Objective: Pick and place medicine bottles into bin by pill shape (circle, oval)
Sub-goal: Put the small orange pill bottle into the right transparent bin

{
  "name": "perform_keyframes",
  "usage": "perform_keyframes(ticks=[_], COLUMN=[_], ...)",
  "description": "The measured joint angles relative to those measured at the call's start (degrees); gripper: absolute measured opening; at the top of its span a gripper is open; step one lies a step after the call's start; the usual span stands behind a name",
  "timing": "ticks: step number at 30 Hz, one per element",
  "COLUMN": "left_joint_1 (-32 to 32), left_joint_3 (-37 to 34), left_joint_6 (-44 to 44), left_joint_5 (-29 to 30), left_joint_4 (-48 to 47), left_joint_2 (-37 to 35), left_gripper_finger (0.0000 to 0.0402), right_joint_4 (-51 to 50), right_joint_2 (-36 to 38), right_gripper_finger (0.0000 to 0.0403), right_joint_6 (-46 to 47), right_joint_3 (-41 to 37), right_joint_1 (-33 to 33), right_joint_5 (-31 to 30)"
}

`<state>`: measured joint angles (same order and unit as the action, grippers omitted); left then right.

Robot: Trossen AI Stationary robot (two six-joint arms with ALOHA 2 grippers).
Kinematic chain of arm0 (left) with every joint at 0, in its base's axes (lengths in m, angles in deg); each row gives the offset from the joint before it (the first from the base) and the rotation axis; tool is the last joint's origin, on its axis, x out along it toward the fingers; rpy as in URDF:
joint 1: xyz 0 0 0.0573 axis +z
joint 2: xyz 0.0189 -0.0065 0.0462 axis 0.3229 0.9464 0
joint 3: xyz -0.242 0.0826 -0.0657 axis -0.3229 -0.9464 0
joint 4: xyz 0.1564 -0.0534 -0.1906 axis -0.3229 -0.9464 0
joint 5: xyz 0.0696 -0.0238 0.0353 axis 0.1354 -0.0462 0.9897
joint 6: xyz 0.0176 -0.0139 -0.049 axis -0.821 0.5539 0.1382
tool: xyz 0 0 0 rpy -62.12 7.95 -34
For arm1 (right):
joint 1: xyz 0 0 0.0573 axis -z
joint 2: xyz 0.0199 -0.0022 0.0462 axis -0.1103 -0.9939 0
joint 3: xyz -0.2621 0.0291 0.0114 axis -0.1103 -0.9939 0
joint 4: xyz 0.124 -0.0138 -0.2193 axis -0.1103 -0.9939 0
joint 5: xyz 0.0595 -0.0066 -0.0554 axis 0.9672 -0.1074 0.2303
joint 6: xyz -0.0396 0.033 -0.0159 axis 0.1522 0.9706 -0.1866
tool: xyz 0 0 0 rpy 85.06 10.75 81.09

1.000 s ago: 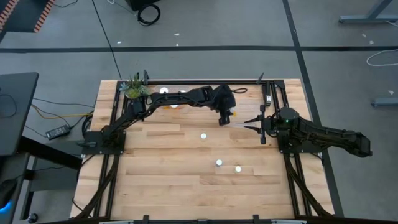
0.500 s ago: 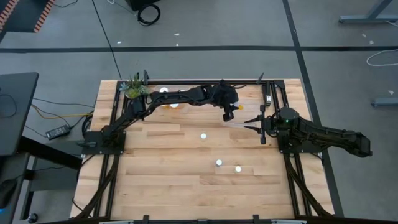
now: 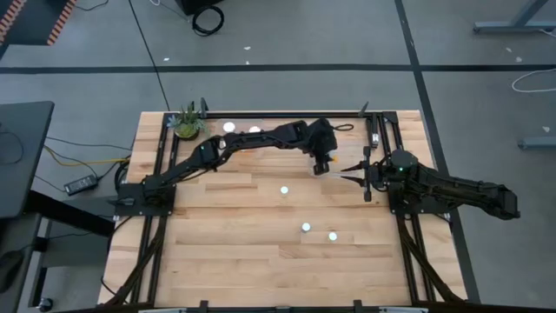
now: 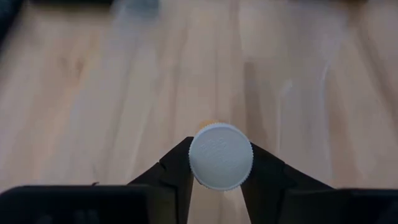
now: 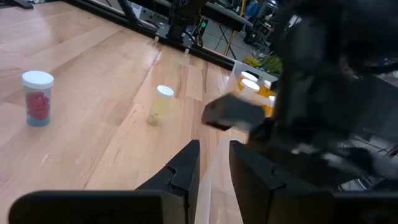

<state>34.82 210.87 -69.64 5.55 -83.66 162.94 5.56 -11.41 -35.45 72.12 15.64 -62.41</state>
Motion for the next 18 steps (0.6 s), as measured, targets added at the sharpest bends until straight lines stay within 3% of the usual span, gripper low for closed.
perform_keyframes(ticks=[18], left_joint_1=[-0.08], left_joint_3=[0.02], left_joint_6=[-3.5], left_joint_5=[0.19], left_joint_4=[-8.63], left_joint_2=[-0.07], left_gripper_finger=[0.0133], right_joint_4=[-0.02], right_joint_2=[-0.04], right_gripper_finger=[0.0093], right_joint_6=[0.0], right_joint_3=[-0.02], right_joint_1=[0.0], right_joint_5=[0.0])
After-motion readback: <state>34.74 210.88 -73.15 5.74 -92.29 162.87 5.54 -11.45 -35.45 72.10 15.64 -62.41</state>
